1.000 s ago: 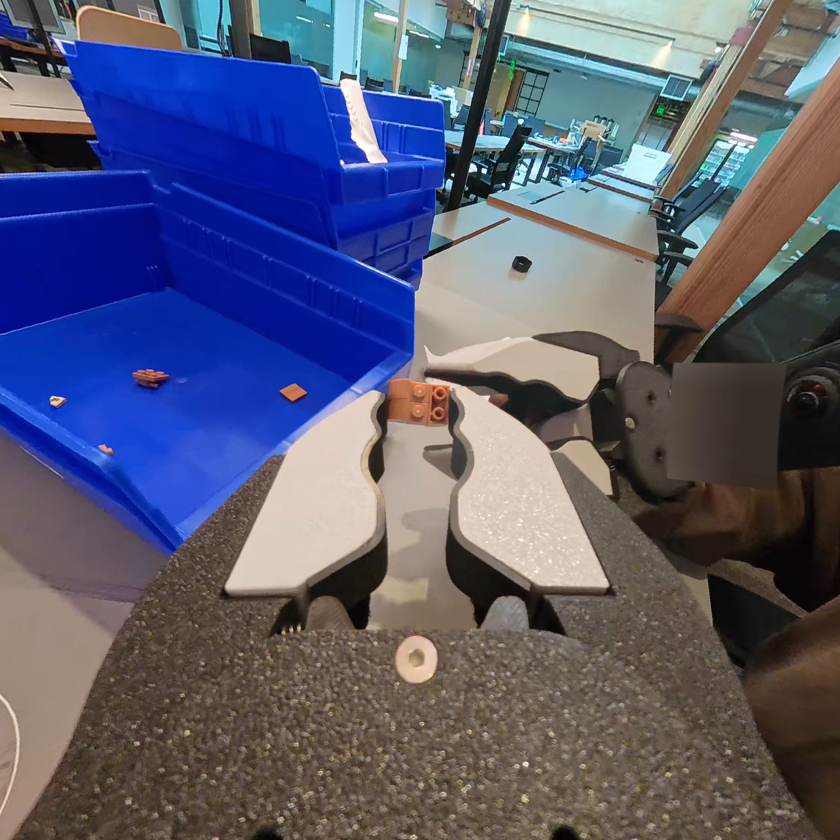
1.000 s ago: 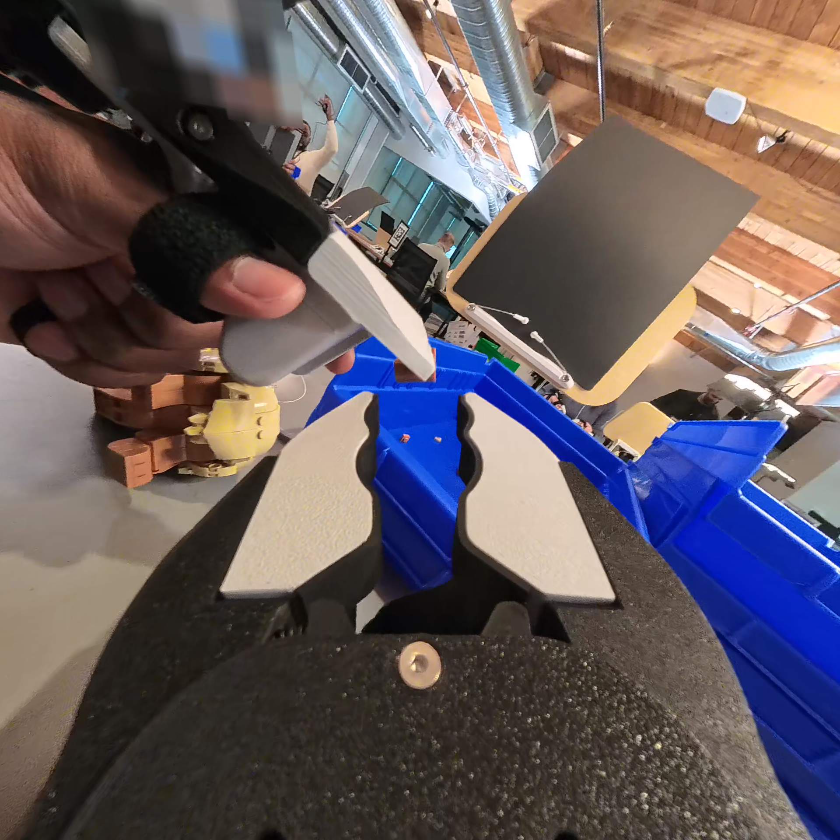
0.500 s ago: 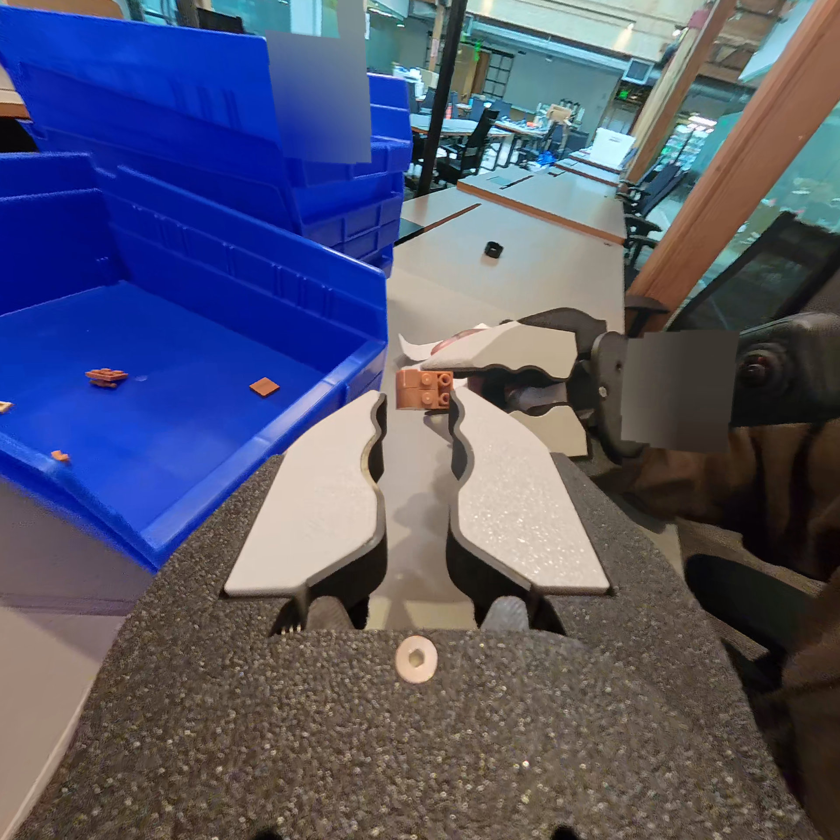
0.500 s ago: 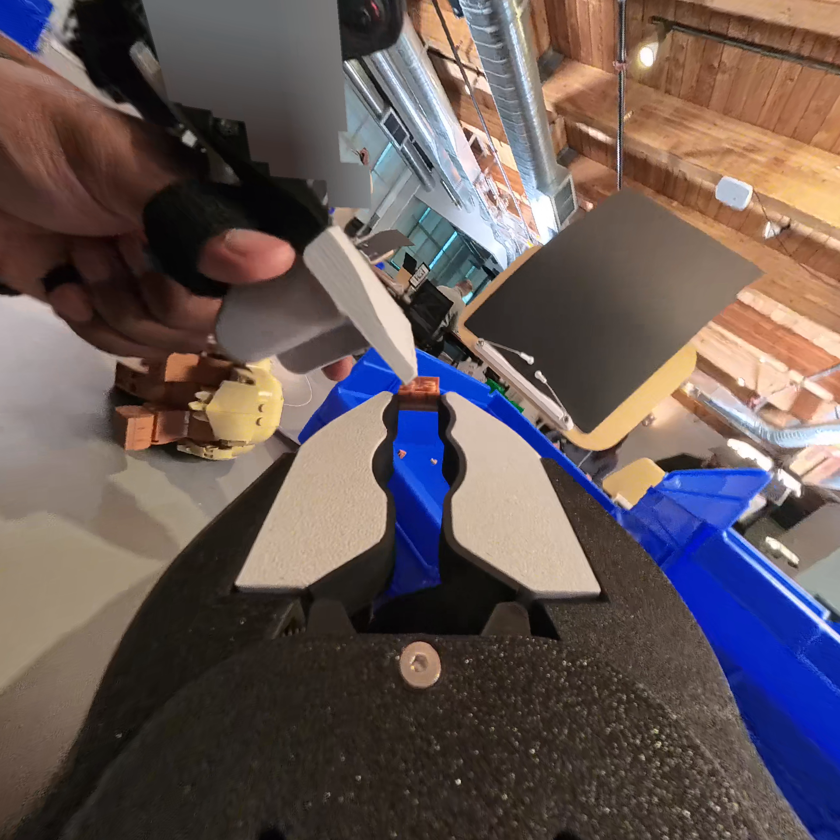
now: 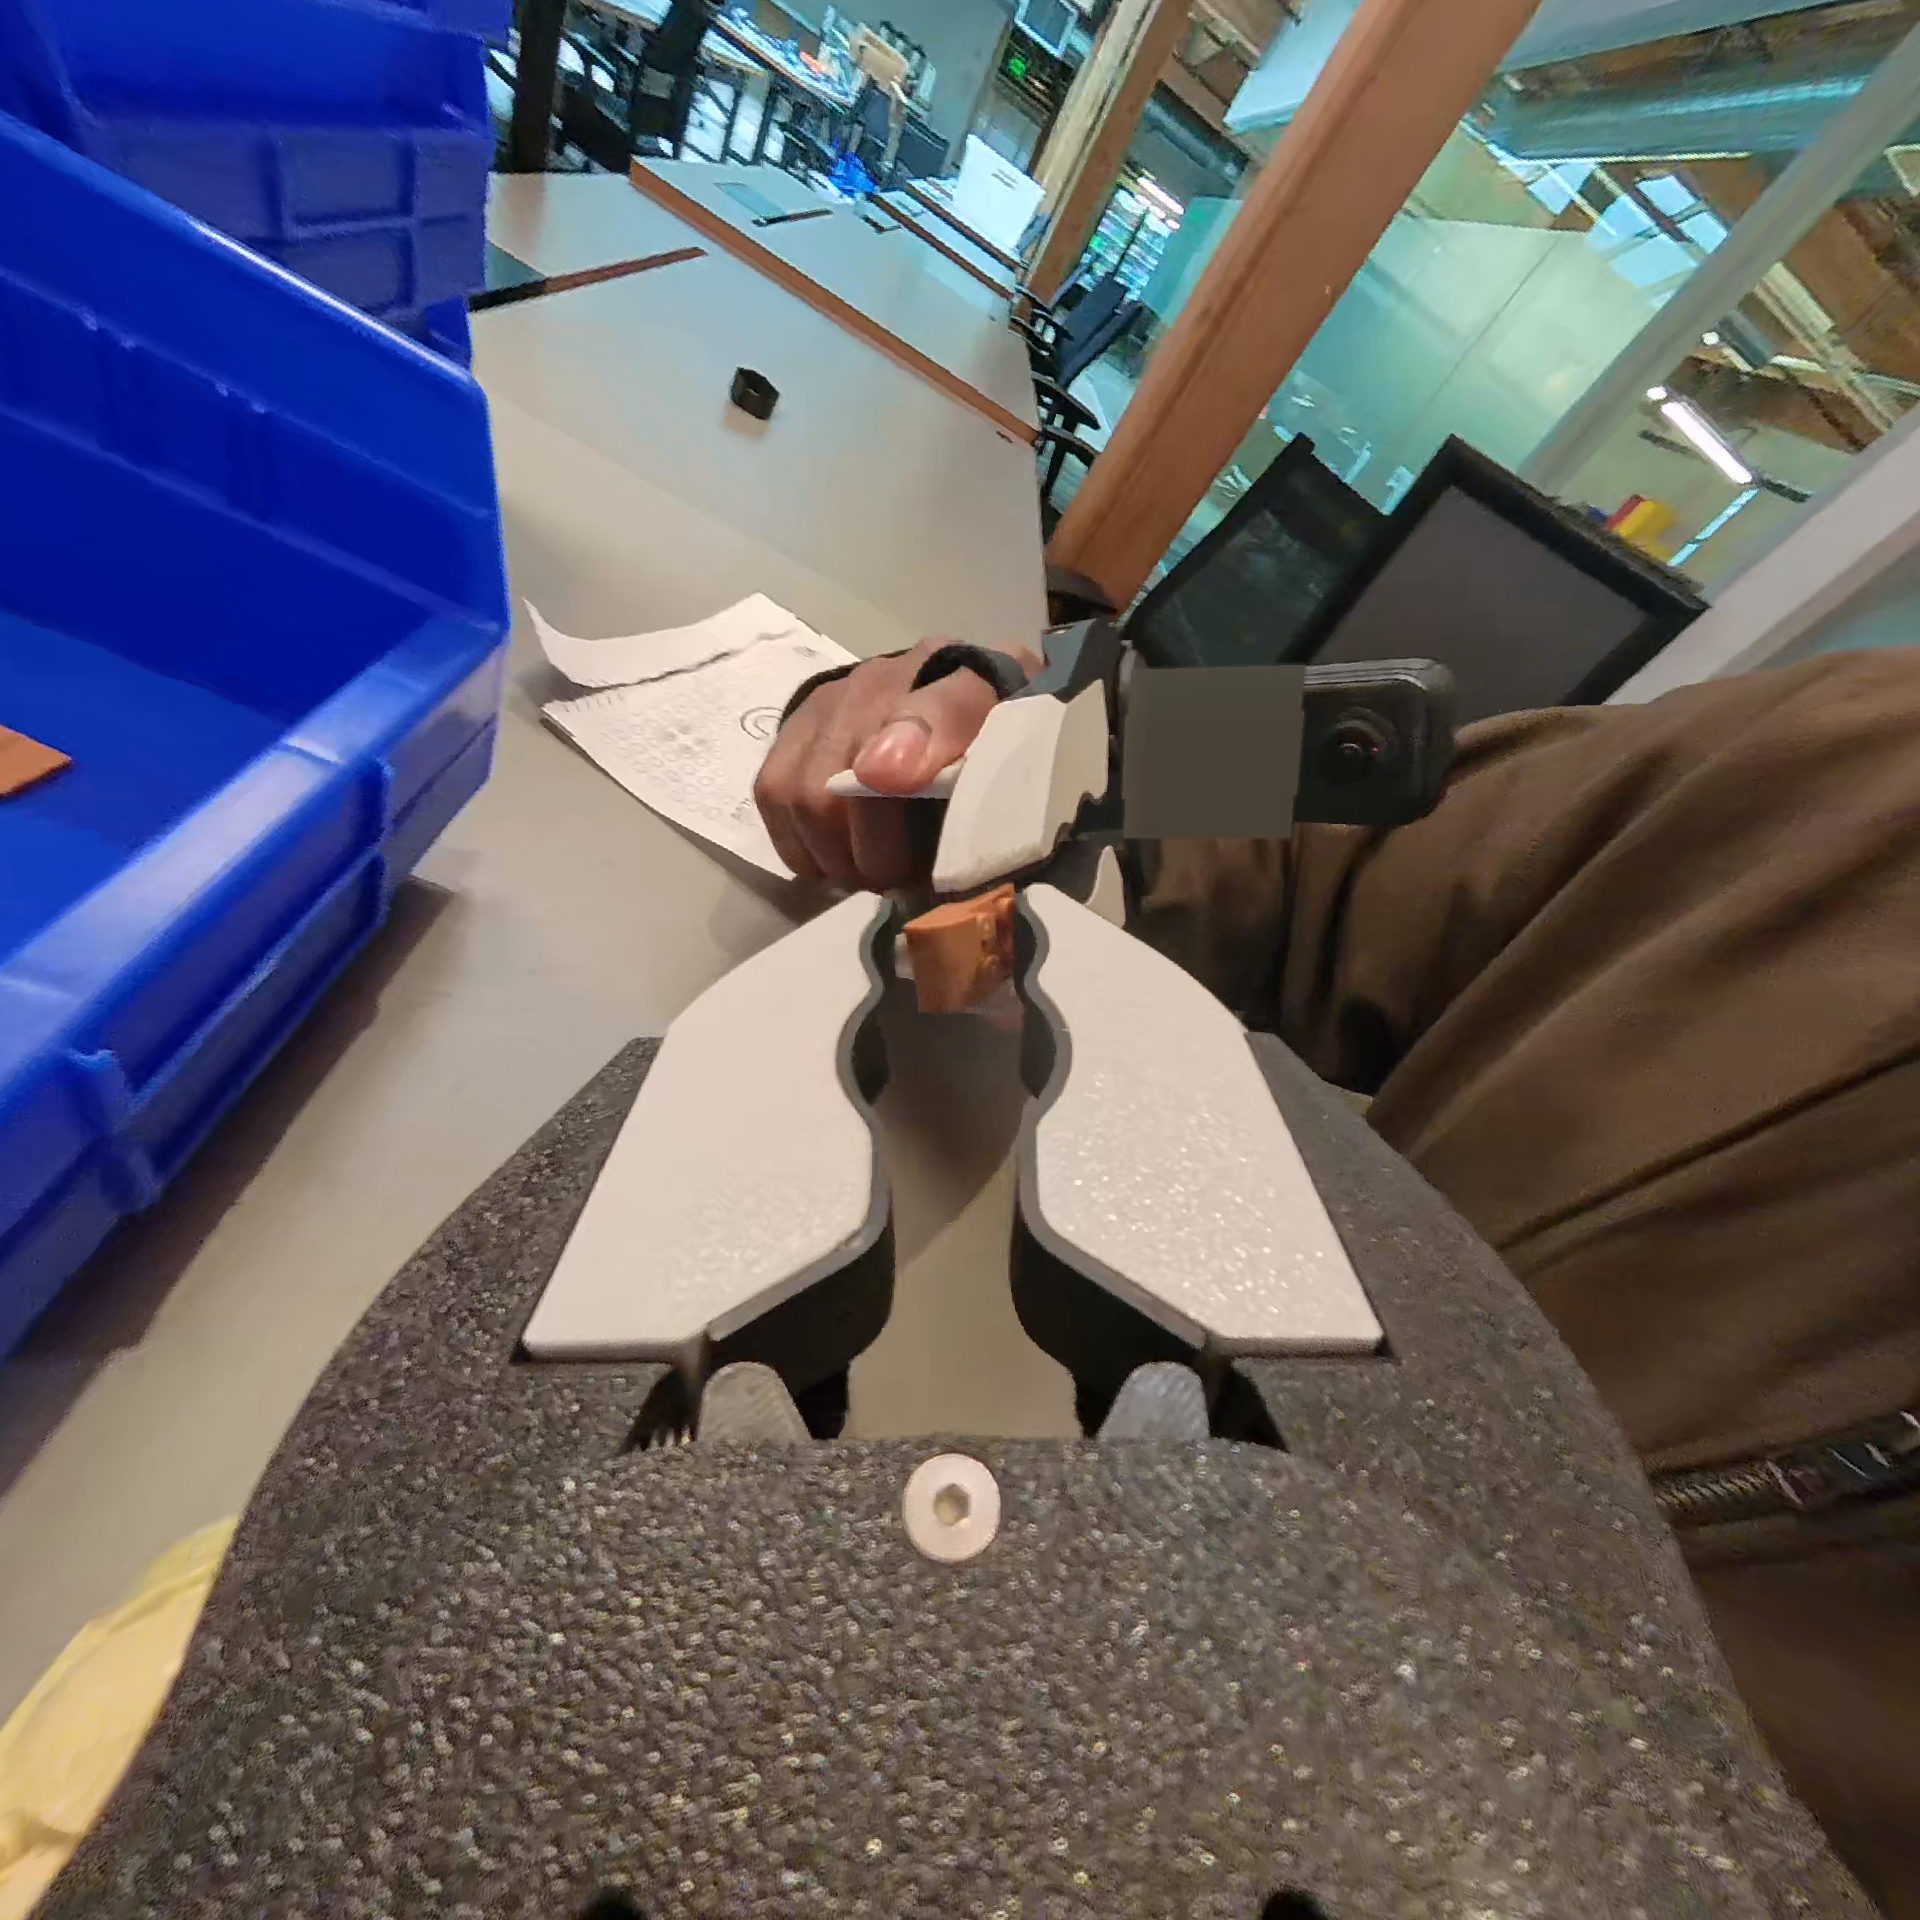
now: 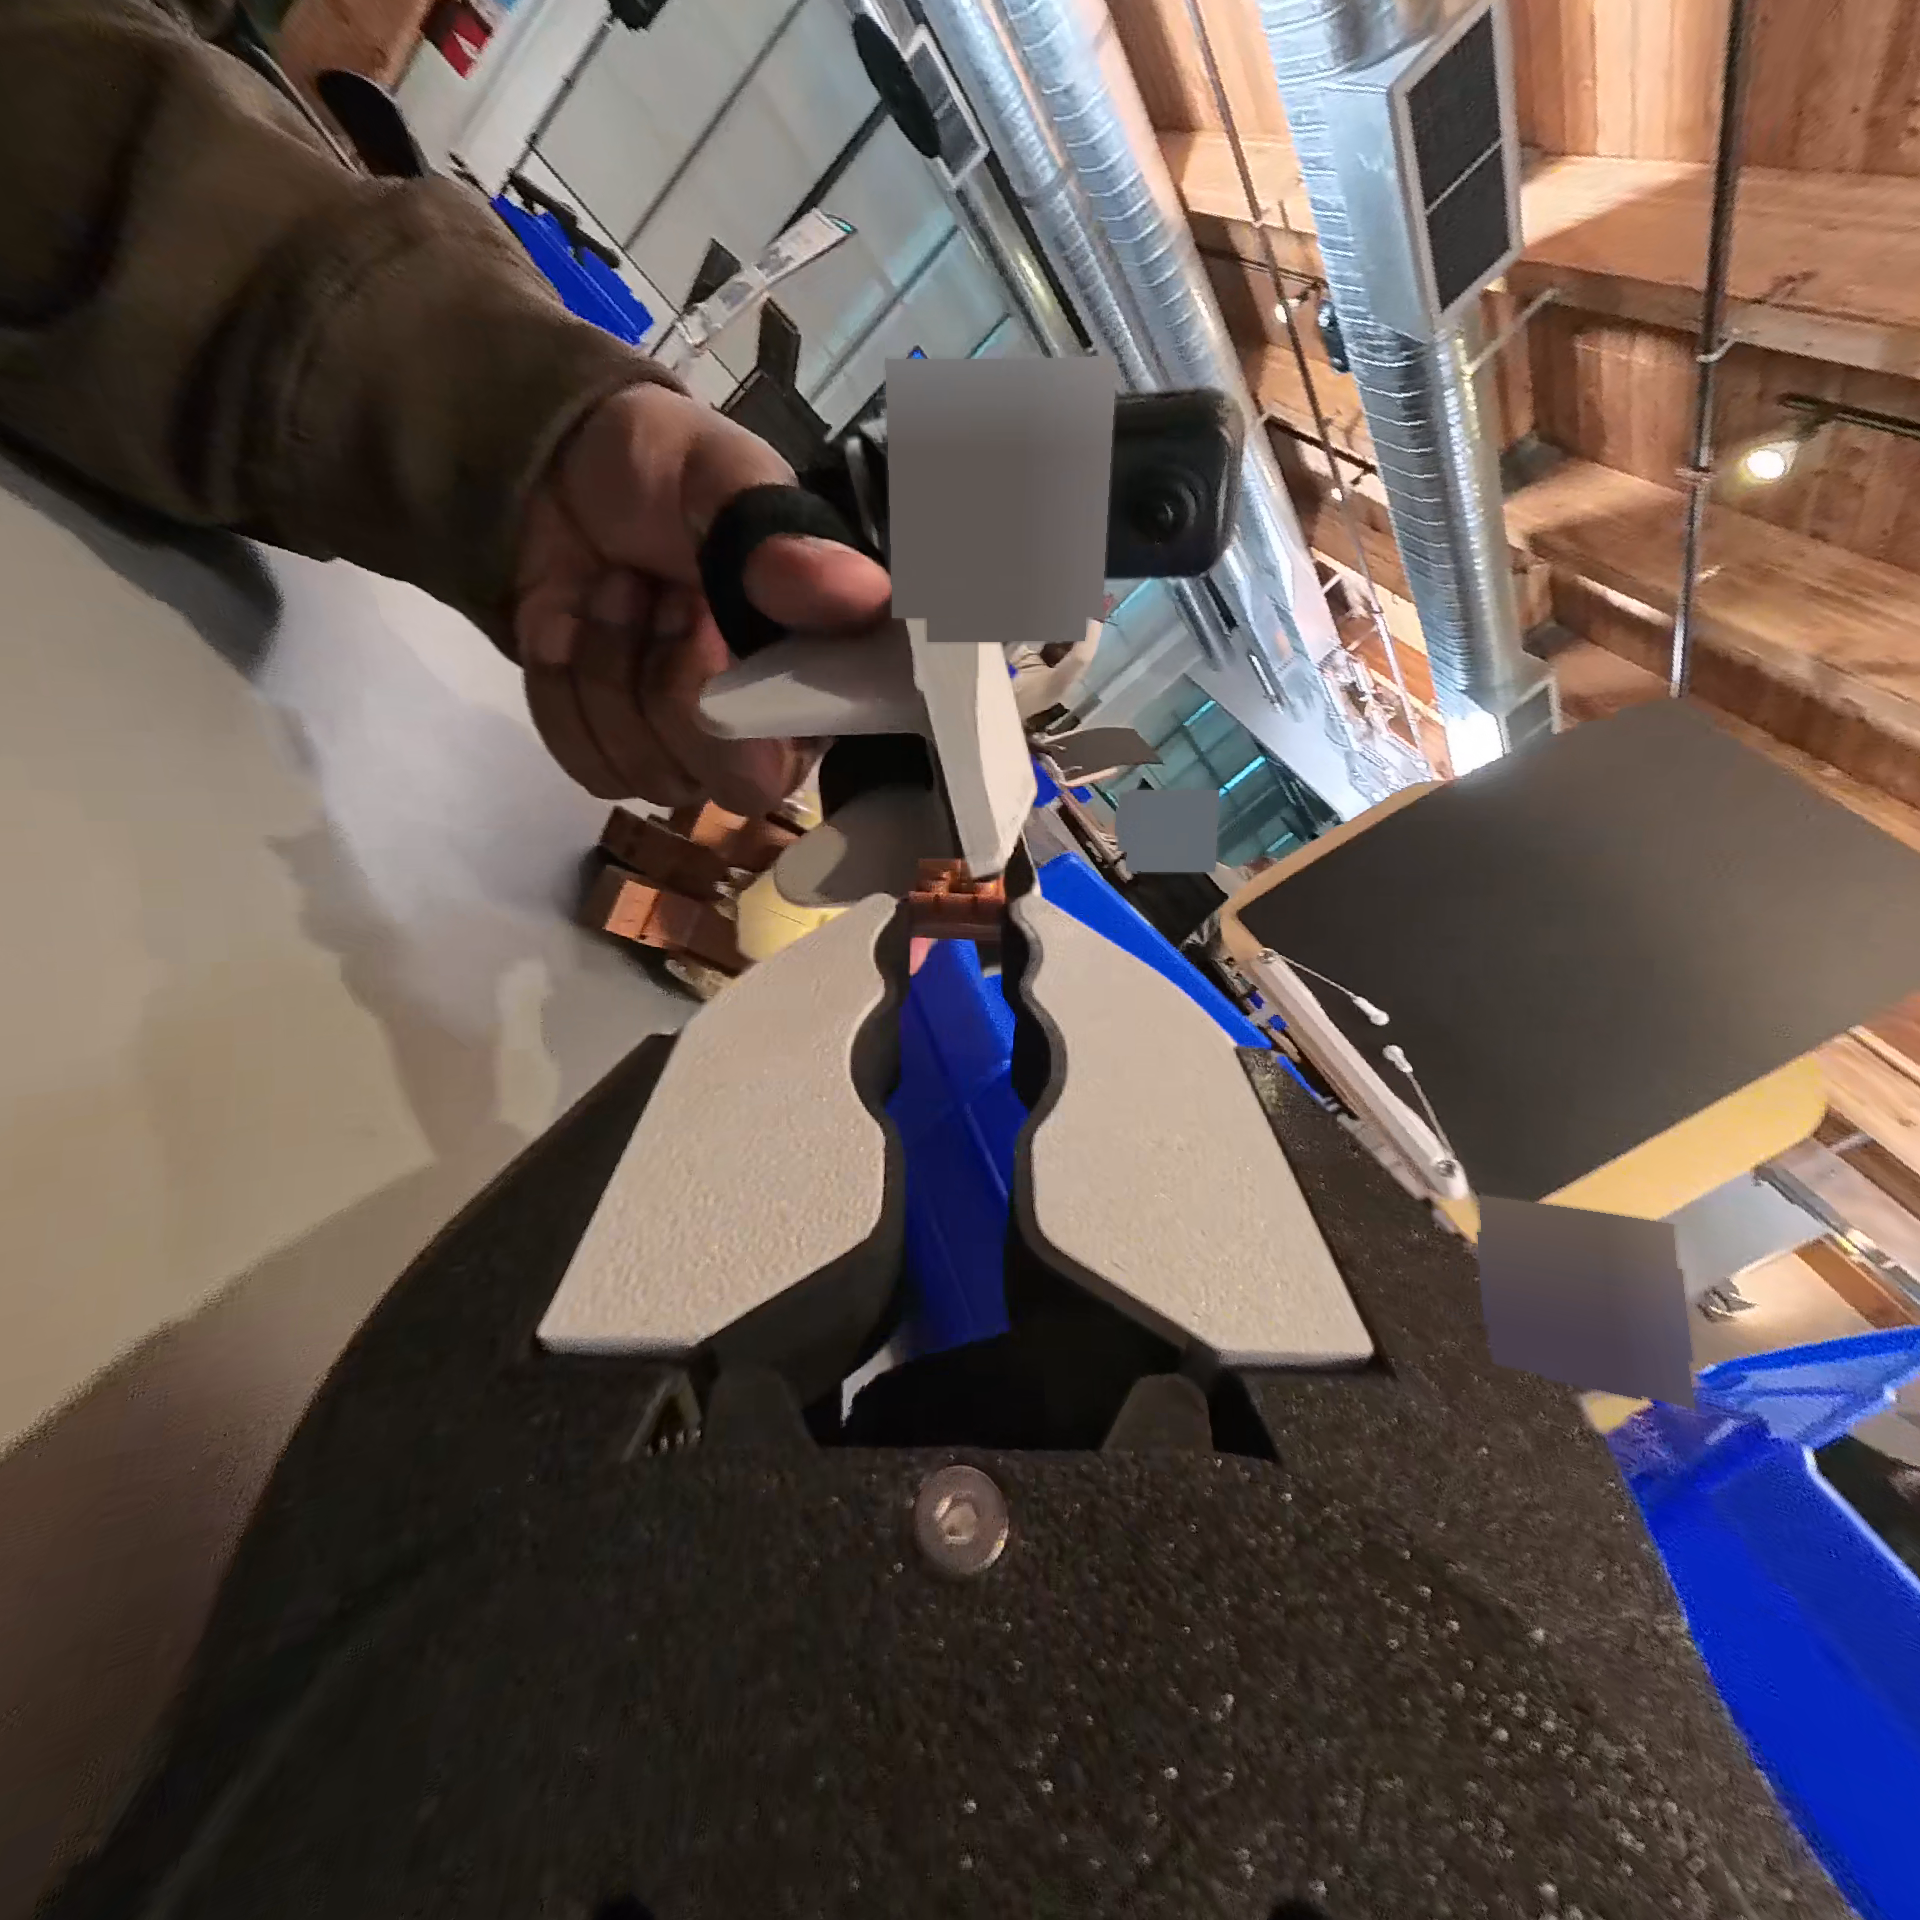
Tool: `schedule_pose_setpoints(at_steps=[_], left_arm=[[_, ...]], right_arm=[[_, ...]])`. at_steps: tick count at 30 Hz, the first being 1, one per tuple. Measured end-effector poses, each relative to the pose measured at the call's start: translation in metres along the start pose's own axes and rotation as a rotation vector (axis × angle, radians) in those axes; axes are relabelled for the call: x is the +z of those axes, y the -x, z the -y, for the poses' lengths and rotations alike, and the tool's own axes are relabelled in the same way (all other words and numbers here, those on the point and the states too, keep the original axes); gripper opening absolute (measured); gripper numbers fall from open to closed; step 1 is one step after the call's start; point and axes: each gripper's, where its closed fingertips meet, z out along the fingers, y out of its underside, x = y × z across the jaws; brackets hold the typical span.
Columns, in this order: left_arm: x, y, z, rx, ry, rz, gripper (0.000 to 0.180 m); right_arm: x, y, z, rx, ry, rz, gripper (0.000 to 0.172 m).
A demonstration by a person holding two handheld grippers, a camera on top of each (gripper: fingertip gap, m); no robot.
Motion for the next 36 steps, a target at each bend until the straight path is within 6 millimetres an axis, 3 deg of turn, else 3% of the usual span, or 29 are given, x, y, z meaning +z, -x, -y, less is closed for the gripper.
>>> schedule_pose_setpoints(at_steps=[10, 18, 24, 28, 36], left_arm=[[0.0, 0.001, -0.001, 0.033, -0.014, 0.03, 0.01], [0.002, 0.01, -0.001, 0.263, -0.06, 0.221, 0.01], [-0.001, 0.009, -0.008, 0.481, -0.08, 0.324, 0.01], [-0.007, 0.011, -0.013, 0.61, -0.105, 0.373, 0.01], [-0.025, 0.04, -0.016, 0.702, -0.059, 0.533, 0.01]], right_arm=[[-0.001, 0.001, -0.013, 0.039, 0.046, 0.002, 0.016], [0.0, -0.001, -0.029, 0.089, 0.126, -0.005, 0.017], [0.0, 0.004, -0.026, 0.228, 0.12, 0.065, 0.023], [0.002, 0.007, -0.029, 0.232, 0.163, 0.077, 0.021], [0.007, 0.004, -0.043, 0.217, 0.283, 0.004, 0.015]])
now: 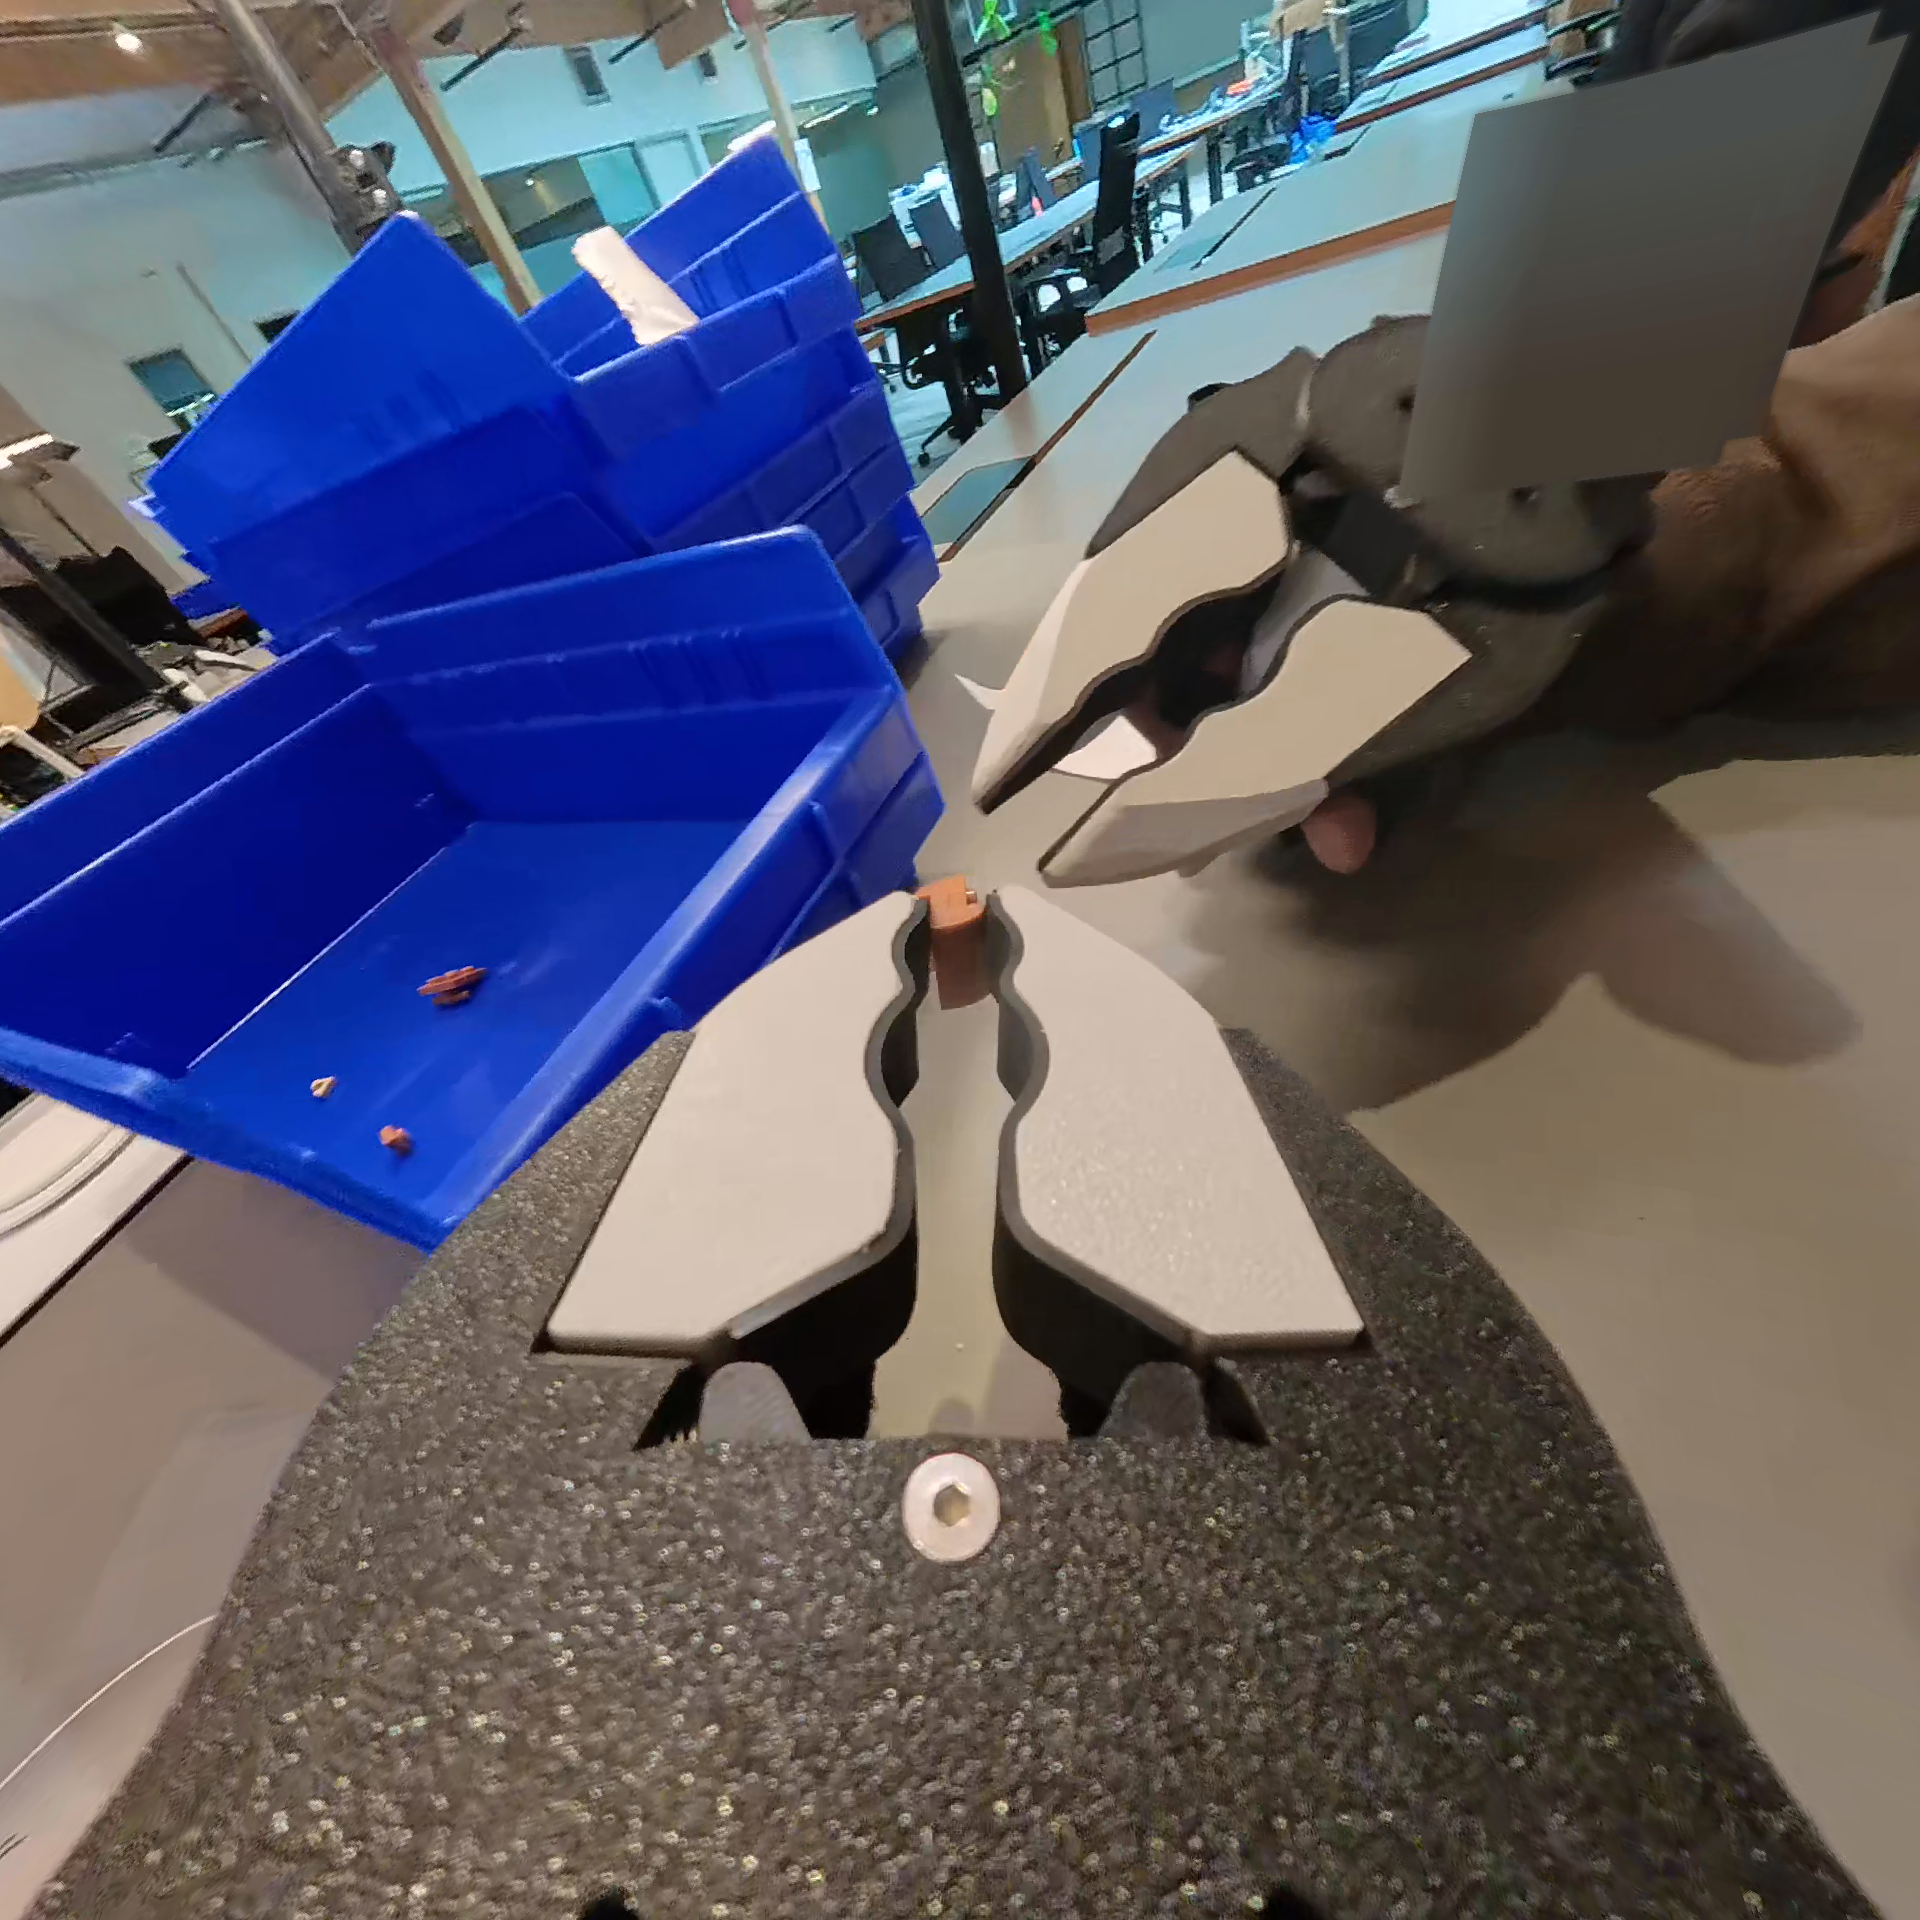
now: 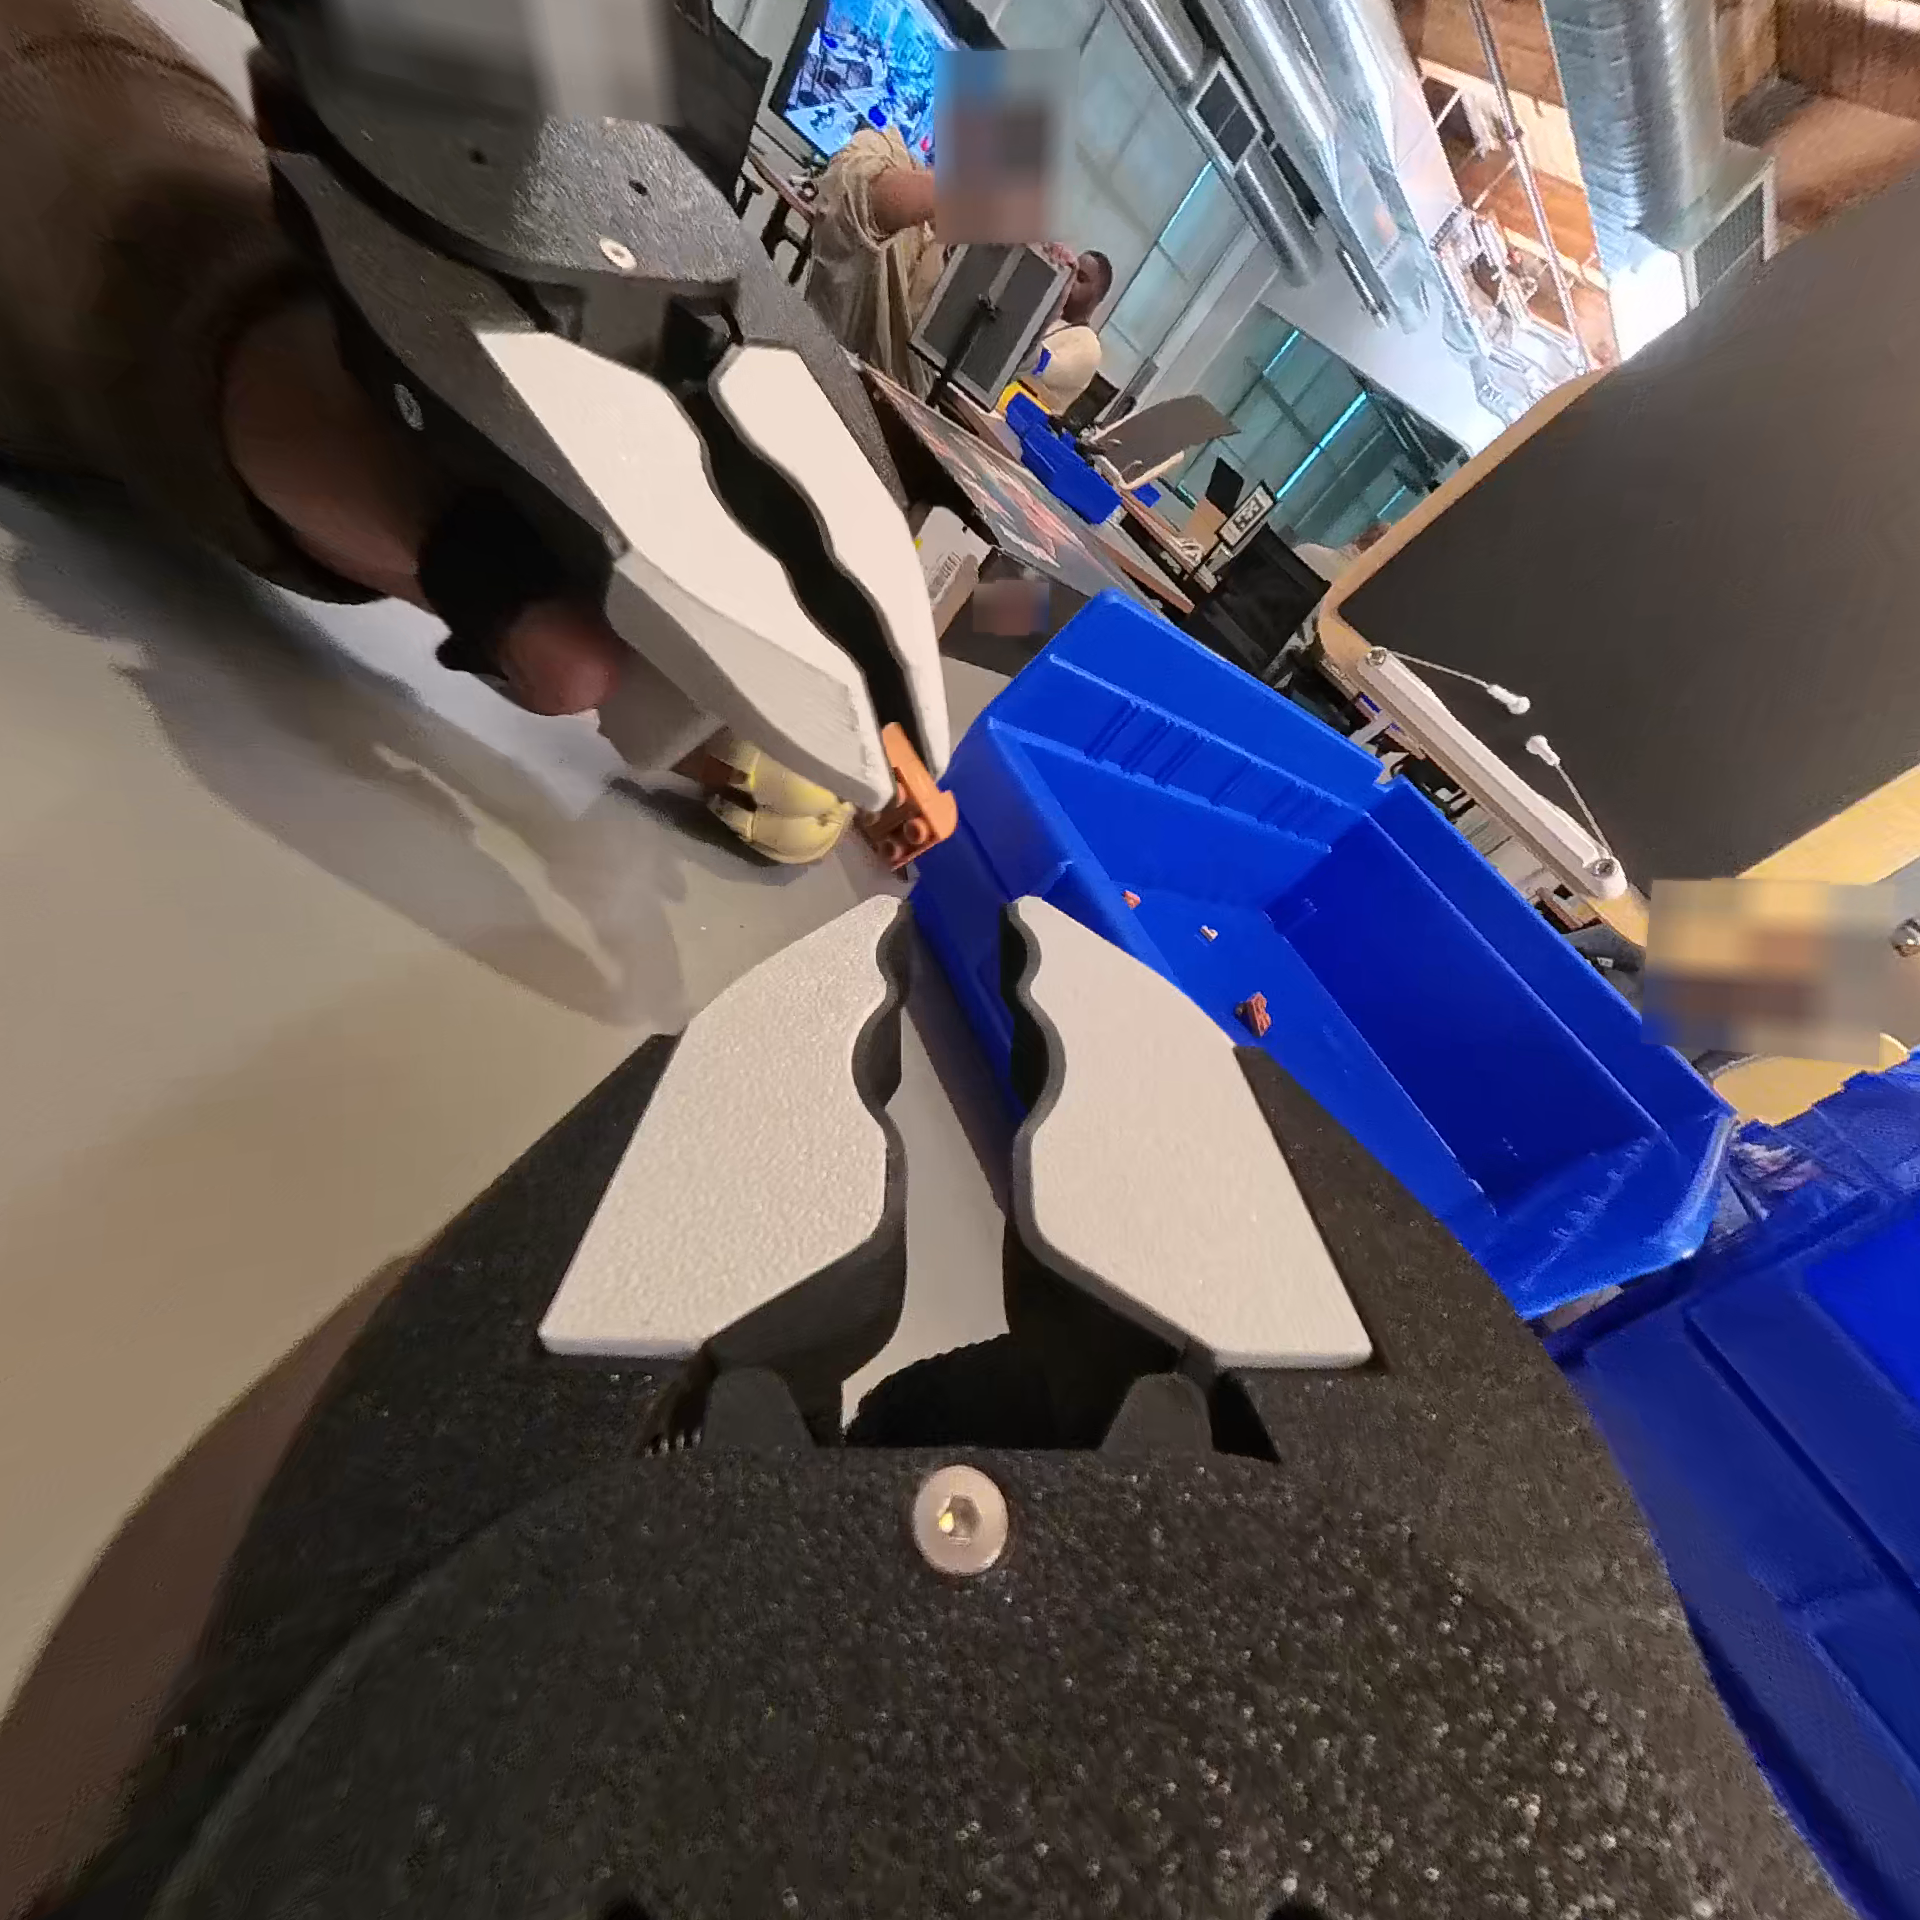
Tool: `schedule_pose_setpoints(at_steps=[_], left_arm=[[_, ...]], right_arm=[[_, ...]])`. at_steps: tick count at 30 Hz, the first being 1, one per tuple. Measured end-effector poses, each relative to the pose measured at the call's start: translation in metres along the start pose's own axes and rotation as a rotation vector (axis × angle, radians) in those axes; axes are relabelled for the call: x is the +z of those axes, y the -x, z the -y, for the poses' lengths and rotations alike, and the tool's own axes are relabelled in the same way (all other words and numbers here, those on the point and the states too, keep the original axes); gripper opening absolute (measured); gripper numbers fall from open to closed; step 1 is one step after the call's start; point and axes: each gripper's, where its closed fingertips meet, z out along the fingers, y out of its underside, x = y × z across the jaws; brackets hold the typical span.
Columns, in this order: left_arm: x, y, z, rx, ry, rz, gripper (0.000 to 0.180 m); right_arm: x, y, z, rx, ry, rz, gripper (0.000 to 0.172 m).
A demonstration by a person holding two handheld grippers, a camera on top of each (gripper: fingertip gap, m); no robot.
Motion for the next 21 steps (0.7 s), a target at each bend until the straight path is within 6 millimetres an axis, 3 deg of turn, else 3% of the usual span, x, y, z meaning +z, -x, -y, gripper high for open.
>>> schedule_pose_setpoints(at_steps=[9, 13, 16, 19, 21], left_arm=[[-0.019, 0.006, 0.013, -0.033, -0.112, -0.021, 0.01], [-0.025, 0.002, 0.013, -0.03, -0.128, -0.042, 0.01], [-0.027, -0.003, 0.011, -0.068, -0.135, -0.078, 0.01], [-0.026, -0.007, 0.008, -0.103, -0.127, -0.106, 0.01], [-0.024, -0.01, 0.007, -0.116, -0.12, -0.121, 0.01]], right_arm=[[0.002, 0.014, 0.008, 0.191, -0.027, 0.099, 0.015], [-0.005, 0.017, 0.0, 0.218, -0.052, 0.191, 0.013], [-0.024, -0.01, -0.021, 0.163, -0.058, 0.154, 0.012], [-0.045, -0.055, -0.044, 0.268, -0.06, 0.052, 0.011], [-0.053, -0.075, -0.048, 0.334, -0.079, -0.007, 0.011]])
